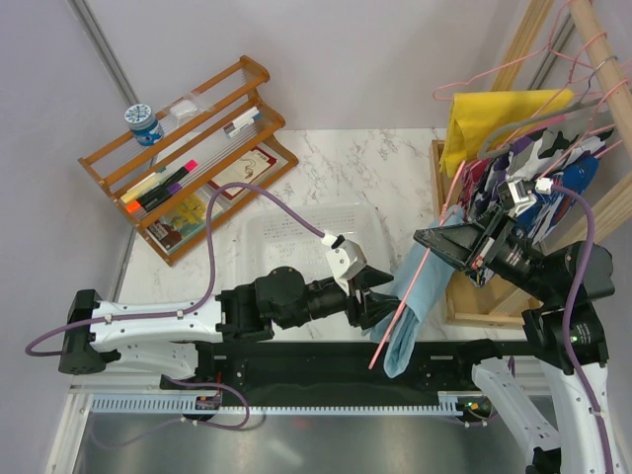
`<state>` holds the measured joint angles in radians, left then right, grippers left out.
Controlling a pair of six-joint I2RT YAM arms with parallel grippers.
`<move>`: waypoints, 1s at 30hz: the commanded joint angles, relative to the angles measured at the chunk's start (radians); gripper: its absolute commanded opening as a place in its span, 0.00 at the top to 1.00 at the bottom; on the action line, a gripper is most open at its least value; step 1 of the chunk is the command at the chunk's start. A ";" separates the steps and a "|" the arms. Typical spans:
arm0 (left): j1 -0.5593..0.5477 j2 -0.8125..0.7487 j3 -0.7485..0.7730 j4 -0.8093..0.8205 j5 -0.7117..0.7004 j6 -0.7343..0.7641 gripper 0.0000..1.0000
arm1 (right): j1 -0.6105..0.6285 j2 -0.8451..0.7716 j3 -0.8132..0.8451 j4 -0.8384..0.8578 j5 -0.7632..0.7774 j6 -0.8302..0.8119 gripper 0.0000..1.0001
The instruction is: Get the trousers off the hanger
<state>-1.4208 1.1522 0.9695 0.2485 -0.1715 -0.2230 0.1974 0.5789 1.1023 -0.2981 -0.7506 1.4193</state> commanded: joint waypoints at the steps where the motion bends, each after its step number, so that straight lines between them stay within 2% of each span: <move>1: 0.000 -0.011 0.023 0.034 0.038 -0.010 0.39 | 0.001 -0.019 0.033 0.155 0.005 0.040 1.00; 9: -0.003 -0.019 -0.012 0.017 0.066 -0.029 0.40 | 0.002 -0.021 0.030 0.159 0.002 0.043 1.00; 14: -0.006 -0.002 -0.002 -0.005 0.047 -0.032 0.44 | 0.004 -0.016 0.033 0.162 0.002 0.044 1.00; 18: -0.006 0.017 0.003 -0.005 -0.018 -0.015 0.44 | 0.002 -0.014 0.031 0.162 0.002 0.046 1.00; 24: -0.004 0.060 0.057 -0.072 -0.143 0.023 0.56 | 0.002 -0.019 0.034 0.163 0.000 0.053 1.00; 30: -0.006 0.087 0.093 -0.069 -0.187 0.051 0.63 | 0.002 -0.025 0.037 0.163 -0.001 0.059 1.00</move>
<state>-1.4319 1.2152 1.0130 0.1993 -0.2466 -0.2287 0.1959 0.5777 1.1019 -0.2977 -0.7387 1.4246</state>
